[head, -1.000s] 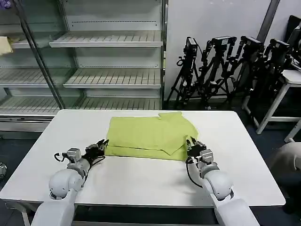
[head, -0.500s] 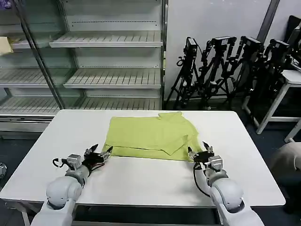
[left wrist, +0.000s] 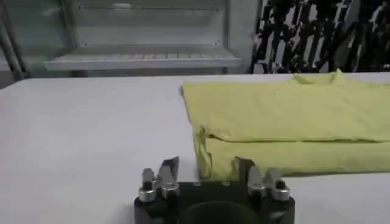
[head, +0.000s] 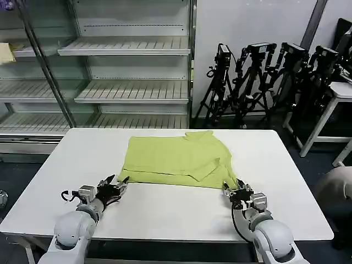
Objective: Fold and organize the clothes.
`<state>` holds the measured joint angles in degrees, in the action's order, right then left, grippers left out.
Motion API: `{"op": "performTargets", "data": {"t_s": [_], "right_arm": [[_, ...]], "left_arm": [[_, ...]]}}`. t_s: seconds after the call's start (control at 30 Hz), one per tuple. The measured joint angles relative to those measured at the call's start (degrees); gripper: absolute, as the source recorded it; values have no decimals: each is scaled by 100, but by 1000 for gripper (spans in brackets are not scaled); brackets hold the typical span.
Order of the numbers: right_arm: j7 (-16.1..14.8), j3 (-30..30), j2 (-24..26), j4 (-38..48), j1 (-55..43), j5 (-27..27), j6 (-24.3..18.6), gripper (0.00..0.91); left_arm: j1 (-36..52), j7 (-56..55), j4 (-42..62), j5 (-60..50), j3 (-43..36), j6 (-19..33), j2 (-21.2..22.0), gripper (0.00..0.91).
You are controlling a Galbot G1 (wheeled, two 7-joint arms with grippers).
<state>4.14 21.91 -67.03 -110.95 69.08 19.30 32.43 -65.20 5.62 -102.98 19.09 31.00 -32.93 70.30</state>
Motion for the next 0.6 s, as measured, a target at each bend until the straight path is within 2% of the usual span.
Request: {"op": "performTargets", "data": {"t_s": [0.3,0.6], "right_arm": [[-21,47,41,-121,119,21,34,0],[-22,188,122,-616,686,-94,-12,0]], "left_arm": [[-107,69,-48,9,8,6,33,10],[-592,204,-493,-73,178,-8,27,10]]}}
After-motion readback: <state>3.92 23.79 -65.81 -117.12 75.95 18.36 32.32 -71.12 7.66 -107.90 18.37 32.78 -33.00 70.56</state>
